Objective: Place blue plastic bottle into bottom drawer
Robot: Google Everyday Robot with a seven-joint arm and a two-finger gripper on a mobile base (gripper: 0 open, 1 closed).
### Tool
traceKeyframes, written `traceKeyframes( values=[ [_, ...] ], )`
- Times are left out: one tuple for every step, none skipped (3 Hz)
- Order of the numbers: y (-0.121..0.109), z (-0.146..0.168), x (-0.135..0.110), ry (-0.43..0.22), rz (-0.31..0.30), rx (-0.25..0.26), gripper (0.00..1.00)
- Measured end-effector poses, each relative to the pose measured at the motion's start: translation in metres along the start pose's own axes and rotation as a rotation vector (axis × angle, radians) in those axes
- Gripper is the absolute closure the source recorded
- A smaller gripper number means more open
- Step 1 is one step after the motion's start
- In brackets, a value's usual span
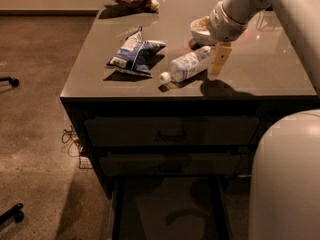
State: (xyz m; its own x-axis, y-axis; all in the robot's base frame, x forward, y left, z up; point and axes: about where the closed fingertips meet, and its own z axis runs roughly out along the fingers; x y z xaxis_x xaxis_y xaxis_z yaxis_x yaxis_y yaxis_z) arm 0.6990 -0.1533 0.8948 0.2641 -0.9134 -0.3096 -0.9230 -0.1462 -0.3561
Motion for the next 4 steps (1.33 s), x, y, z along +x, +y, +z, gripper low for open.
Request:
traceKeyframes(
  values=[
    [0.004,0.006,-0.010,-0.008,-0.021,-0.030,0.00],
    [0.008,0.019,-0.020,-0.020,-0.039,-0.076,0.00],
    [0.009,0.027,-0.024,-0.029,-0.047,-0.099,0.00],
    [0.011,0.035,-0.024,-0.036,-0.042,-0.122,0.18]
  ],
)
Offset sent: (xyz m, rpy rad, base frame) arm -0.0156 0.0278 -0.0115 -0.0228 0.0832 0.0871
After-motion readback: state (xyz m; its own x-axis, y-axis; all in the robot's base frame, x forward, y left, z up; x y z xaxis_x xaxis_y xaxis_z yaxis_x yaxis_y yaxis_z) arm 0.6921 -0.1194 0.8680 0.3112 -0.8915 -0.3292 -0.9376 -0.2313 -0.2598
